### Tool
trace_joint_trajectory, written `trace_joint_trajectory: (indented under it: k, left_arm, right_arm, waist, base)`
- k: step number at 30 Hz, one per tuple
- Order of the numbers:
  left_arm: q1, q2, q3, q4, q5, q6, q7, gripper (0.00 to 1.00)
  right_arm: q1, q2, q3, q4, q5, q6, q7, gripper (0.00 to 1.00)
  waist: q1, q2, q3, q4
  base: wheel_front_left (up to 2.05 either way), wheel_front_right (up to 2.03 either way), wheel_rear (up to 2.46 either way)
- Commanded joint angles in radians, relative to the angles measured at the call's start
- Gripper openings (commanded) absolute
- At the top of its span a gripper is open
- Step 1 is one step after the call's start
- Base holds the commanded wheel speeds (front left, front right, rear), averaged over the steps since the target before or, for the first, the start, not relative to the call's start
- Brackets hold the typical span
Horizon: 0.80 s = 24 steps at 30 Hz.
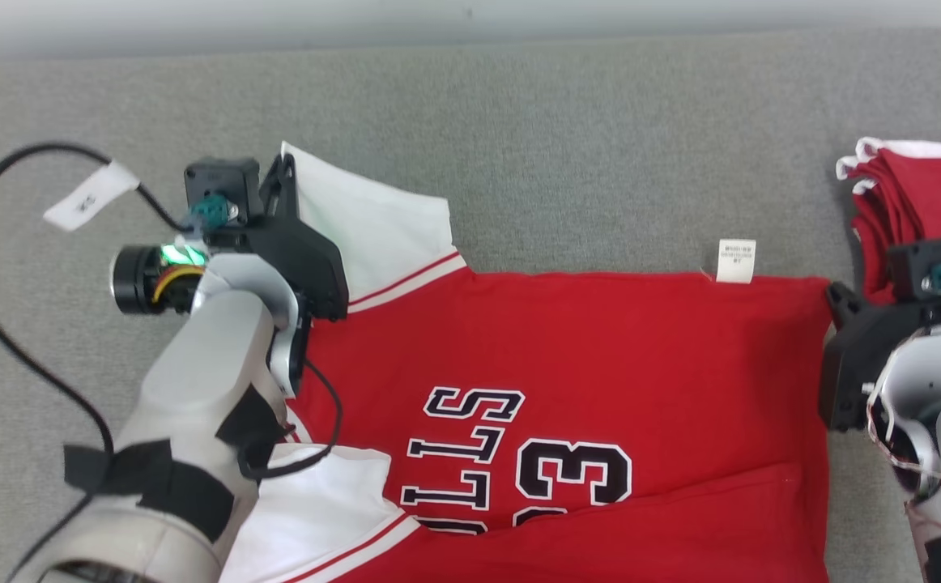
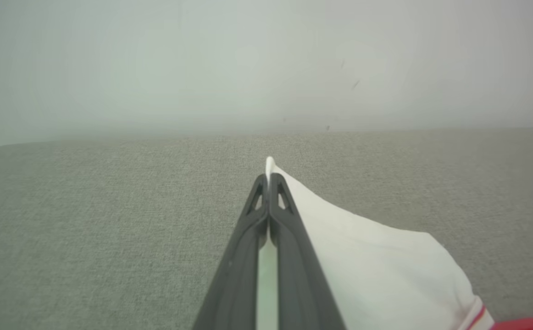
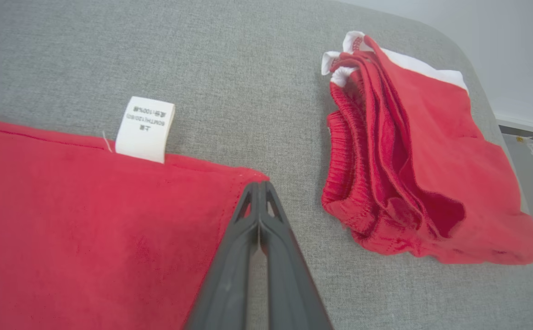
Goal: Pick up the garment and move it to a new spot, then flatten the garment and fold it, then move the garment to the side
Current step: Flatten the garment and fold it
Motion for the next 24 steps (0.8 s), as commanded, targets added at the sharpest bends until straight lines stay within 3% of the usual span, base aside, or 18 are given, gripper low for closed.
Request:
trace_joint_trajectory:
  k: [1, 11, 24]
  left_arm:
    - [0.034, 0.003, 0.016, -0.038, -0.006, 0.01, -0.006, 0.0]
    - [0.391, 0.034, 0.121, -0.39, -0.006, 0.06, -0.006, 0.0]
    - [0.758, 0.079, 0.13, -0.703, -0.047, 0.146, 0.043, 0.0]
  right_arm:
    - [0.024, 0.003, 0.0, -0.01, 0.011, -0.003, -0.013, 0.0]
    - [0.161, -0.018, -0.011, -0.024, -0.001, -0.003, -0.039, 0.0]
    - [0.246, -0.11, 0.125, 0.027, 0.044, -0.003, 0.008, 0.0]
  waist:
    - [0.0001, 0.0, -0.032, 0.008]
    - [0.0001, 0.0, -0.141, 0.048]
    - [0.0001, 0.0, -0.242, 0.086]
  base:
    - [0.0, 0.0, 0.0]
    - [0.0, 0.0, 0.0]
    - [0.0, 0.0, 0.0]
